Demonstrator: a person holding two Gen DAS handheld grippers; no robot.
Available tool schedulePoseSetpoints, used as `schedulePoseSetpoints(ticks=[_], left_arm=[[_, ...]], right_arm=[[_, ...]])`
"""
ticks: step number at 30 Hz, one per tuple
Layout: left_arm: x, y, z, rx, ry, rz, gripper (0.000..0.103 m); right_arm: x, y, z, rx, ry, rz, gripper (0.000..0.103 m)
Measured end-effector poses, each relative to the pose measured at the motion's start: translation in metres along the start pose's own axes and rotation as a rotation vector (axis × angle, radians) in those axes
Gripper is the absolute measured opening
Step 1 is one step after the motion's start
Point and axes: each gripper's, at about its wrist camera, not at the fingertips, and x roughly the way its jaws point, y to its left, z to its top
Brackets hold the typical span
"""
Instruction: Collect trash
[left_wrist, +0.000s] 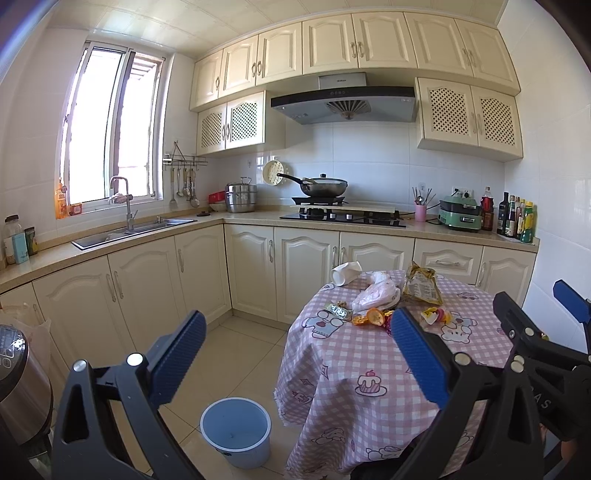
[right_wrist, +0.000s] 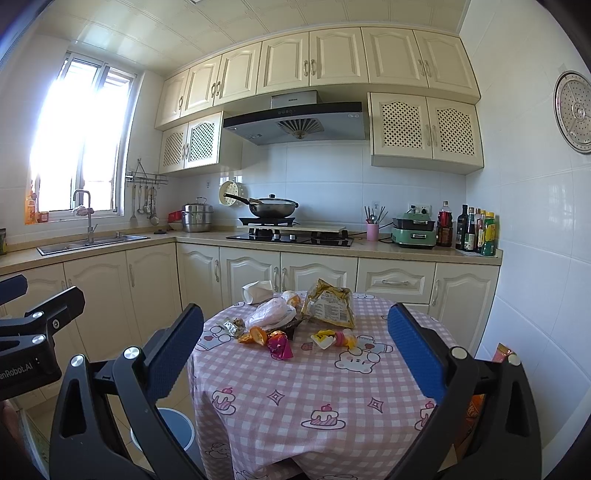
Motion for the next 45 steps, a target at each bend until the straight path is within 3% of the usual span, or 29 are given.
schedulePoseSetpoints(ticks=[24, 45], left_arm=[[0.005, -0.001, -0.004, 0.007, 0.012, -0.001, 0.098], [0.051, -0.002, 0.02, 0.009, 0.095, 0.012, 0.098]], right_arm=[[0.006, 0.002, -0.005, 0.008, 0.011, 0.002, 0.096], [0.049, -0.004, 0.017, 0.048, 0.09, 0.042, 0.096]])
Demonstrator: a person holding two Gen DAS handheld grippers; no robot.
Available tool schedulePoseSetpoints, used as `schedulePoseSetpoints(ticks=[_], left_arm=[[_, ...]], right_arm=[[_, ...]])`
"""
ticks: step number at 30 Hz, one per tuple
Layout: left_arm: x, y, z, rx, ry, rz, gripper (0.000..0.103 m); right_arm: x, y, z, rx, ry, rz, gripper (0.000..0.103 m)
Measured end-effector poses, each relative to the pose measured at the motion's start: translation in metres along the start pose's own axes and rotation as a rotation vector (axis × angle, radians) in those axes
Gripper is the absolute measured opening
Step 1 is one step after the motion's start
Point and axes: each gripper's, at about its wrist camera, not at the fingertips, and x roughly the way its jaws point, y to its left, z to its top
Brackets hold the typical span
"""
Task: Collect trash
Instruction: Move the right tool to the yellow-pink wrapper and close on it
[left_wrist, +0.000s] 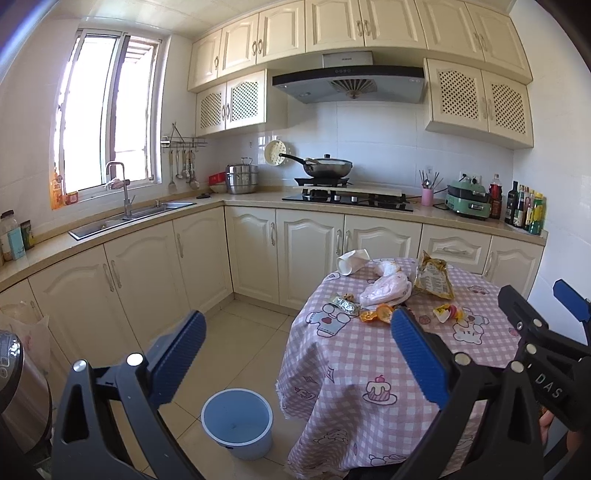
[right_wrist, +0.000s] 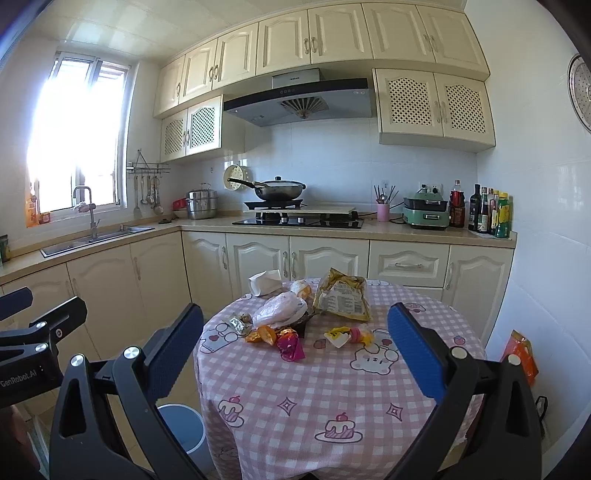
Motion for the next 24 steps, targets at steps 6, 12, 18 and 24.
schedulePoseSetpoints(ticks=[6, 12, 18, 24], left_arm=[[0.031, -0.011, 0.005, 0.035, 0.051, -0.012, 0.098], [0.082, -0.024, 0.003, 0.046, 0.153, -0.083, 0.098], [0.146, -0.053, -0.008, 0.078, 0.257, -0.151, 0.098], [0.202, -0.074, -0.016, 0.078, 0.331, -0.191, 0.098]], right_arm=[[0.026, -0.01, 0.004, 0.024, 0.038, -0.01, 0.096], [0.068, -0.029, -0.004, 0.051, 0.122, -0.05, 0.096], [0.114, -0.055, -0.019, 0.086, 0.211, -0.107, 0.096], [0.168, -0.076, -0.041, 0.1, 0.338, -0.143, 0.096]])
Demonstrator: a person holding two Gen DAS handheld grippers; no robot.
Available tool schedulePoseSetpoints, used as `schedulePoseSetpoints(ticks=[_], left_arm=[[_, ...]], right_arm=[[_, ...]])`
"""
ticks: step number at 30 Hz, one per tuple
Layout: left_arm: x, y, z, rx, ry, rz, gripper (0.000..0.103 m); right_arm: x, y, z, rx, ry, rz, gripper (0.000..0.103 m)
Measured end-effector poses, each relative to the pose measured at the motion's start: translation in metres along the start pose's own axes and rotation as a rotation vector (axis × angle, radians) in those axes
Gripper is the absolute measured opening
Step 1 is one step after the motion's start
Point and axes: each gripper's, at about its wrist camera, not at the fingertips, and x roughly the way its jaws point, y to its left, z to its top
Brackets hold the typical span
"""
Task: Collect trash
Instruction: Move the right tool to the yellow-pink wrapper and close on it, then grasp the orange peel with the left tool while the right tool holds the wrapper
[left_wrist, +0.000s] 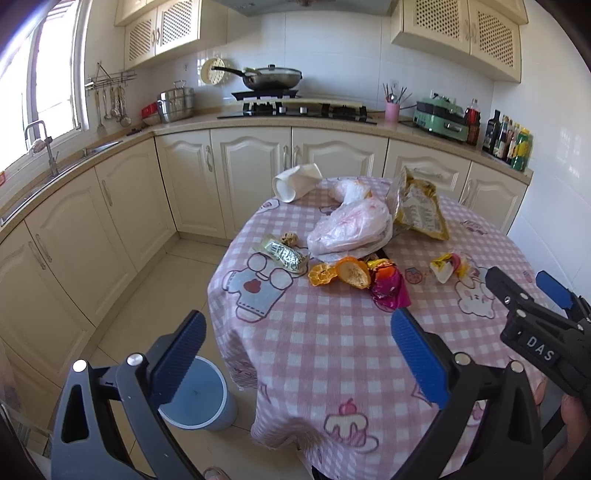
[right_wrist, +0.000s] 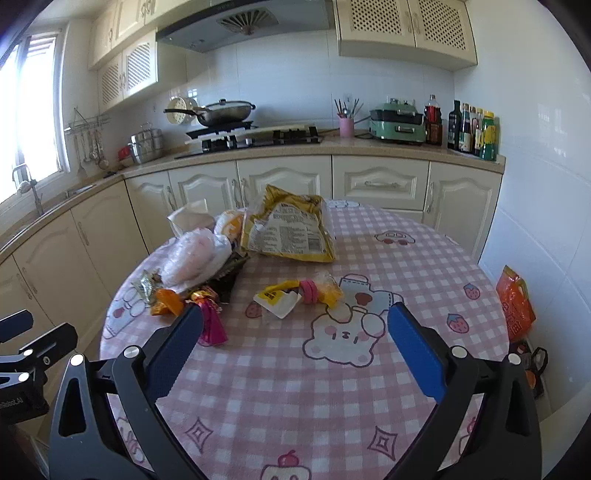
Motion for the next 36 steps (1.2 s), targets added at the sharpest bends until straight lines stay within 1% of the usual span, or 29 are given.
schedulePoseSetpoints(ticks=[2, 5, 8, 10, 13, 14, 15, 16, 18, 20, 21, 23, 24, 28, 29, 30, 33, 36], left_arm=[[0.018, -0.001, 0.005, 0.0, 0.022, -0.017, 0.098], [0.044, -0.004, 0.012, -0.018, 0.056, -0.069, 0.098], [0.064, -0.008, 0.017, -0.027, 0.07, -0.088, 0.098], [0.077, -0.012, 0.021, -0.031, 0.079, -0.098, 0.098], [0.095, -0.018, 0.026, -0.024, 0.086, -0.108, 0.096], [0.1, -0.019, 0.028, -0.028, 0.086, -0.115, 0.093], [0.104, -0.019, 0.029, -0.034, 0.091, -0.129, 0.082], [0.11, -0.019, 0.031, -0.044, 0.103, -0.146, 0.077], [0.119, -0.021, 0.032, -0.054, 0.116, -0.158, 0.072], [0.126, -0.023, 0.034, -0.053, 0.124, -0.171, 0.059], [0.129, -0.024, 0.035, -0.054, 0.13, -0.182, 0.055], [0.132, -0.027, 0.035, -0.053, 0.136, -0.21, 0.038], [0.133, -0.029, 0.035, -0.052, 0.138, -0.225, 0.032], [0.13, -0.034, 0.034, -0.038, 0.126, -0.238, 0.03], [0.128, -0.034, 0.033, -0.04, 0.124, -0.243, 0.029], [0.125, -0.034, 0.033, -0.041, 0.116, -0.242, 0.029], [0.116, -0.03, 0.033, -0.046, 0.098, -0.247, 0.029], [0.105, -0.027, 0.034, -0.057, 0.077, -0.256, 0.029]], right_arm=[[0.021, -0.005, 0.002, 0.023, 0.038, 0.002, 0.096], [0.048, -0.013, 0.009, 0.067, 0.091, 0.025, 0.096], [0.072, -0.019, 0.014, 0.104, 0.146, 0.052, 0.096], [0.085, -0.023, 0.015, 0.15, 0.18, 0.082, 0.096], [0.09, -0.024, 0.015, 0.17, 0.192, 0.072, 0.096], [0.091, -0.026, 0.015, 0.177, 0.196, 0.078, 0.096], [0.092, -0.026, 0.015, 0.181, 0.198, 0.083, 0.096], [0.093, -0.027, 0.015, 0.183, 0.202, 0.088, 0.096], [0.095, -0.029, 0.016, 0.186, 0.203, 0.082, 0.096], [0.099, -0.029, 0.017, 0.19, 0.211, 0.084, 0.096], [0.101, -0.029, 0.018, 0.193, 0.216, 0.086, 0.096], [0.105, -0.031, 0.019, 0.207, 0.225, 0.094, 0.096], [0.106, -0.031, 0.019, 0.213, 0.23, 0.097, 0.096], [0.115, -0.031, 0.021, 0.221, 0.255, 0.103, 0.095], [0.119, -0.03, 0.022, 0.218, 0.265, 0.101, 0.088], [0.121, -0.03, 0.022, 0.216, 0.274, 0.102, 0.078], [0.12, -0.027, 0.023, 0.182, 0.277, 0.084, 0.073], [0.114, -0.029, 0.021, 0.176, 0.269, 0.082, 0.07]])
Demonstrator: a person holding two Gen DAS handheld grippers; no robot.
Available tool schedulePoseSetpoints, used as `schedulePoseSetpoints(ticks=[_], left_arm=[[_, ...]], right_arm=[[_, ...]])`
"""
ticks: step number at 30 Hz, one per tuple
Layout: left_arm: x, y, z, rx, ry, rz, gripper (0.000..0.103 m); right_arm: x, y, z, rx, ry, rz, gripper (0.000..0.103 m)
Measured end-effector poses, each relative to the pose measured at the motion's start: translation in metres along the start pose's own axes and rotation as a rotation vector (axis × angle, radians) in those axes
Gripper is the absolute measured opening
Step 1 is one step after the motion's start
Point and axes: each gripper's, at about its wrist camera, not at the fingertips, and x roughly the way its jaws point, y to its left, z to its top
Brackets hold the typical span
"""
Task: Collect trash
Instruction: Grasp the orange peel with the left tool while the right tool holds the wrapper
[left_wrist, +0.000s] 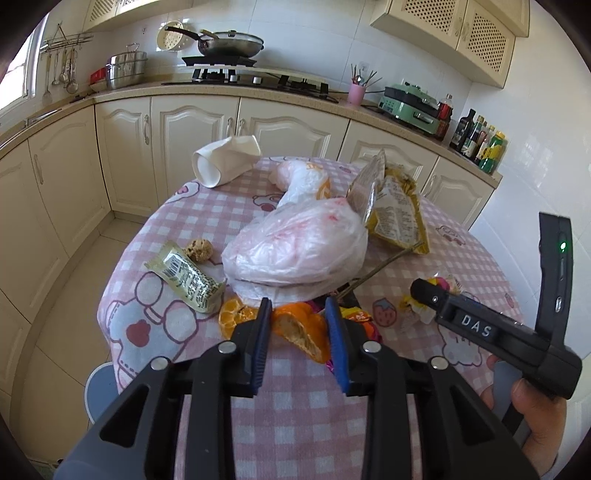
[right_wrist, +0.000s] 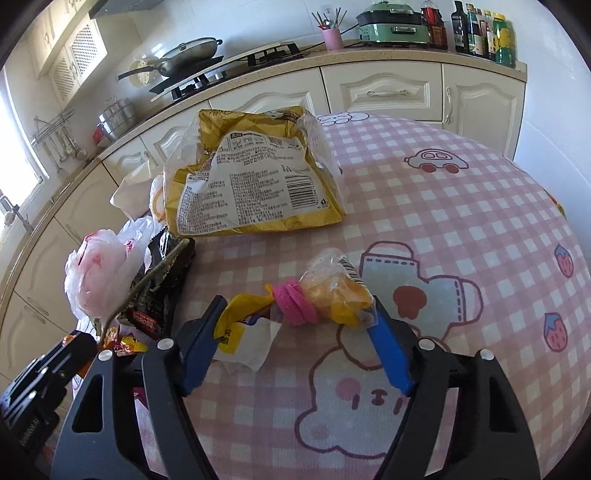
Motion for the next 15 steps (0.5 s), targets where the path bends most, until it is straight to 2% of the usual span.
schedulePoseSetpoints(ticks=[9, 12, 15], left_arm=[[-0.042, -0.017, -0.006, 0.005, -0.055, -0.081, 0.028], [-0.062, -0.016, -0.009, -0.005, -0.085, -0.082, 0.028], [-0.086, -0.002, -0.014, -0.029, -0.114, -0.052, 0.028]], right_arm=[[-0.062, -0.005, -0.009, -0.015, -0.135, -0.038, 0.069], [-0.081, 0.005, -0.011, -0.033, -0.158, -0.002, 0.069], [-0.098, 0.029, -0.017, -0.084, -0.177, 0.049, 0.069]])
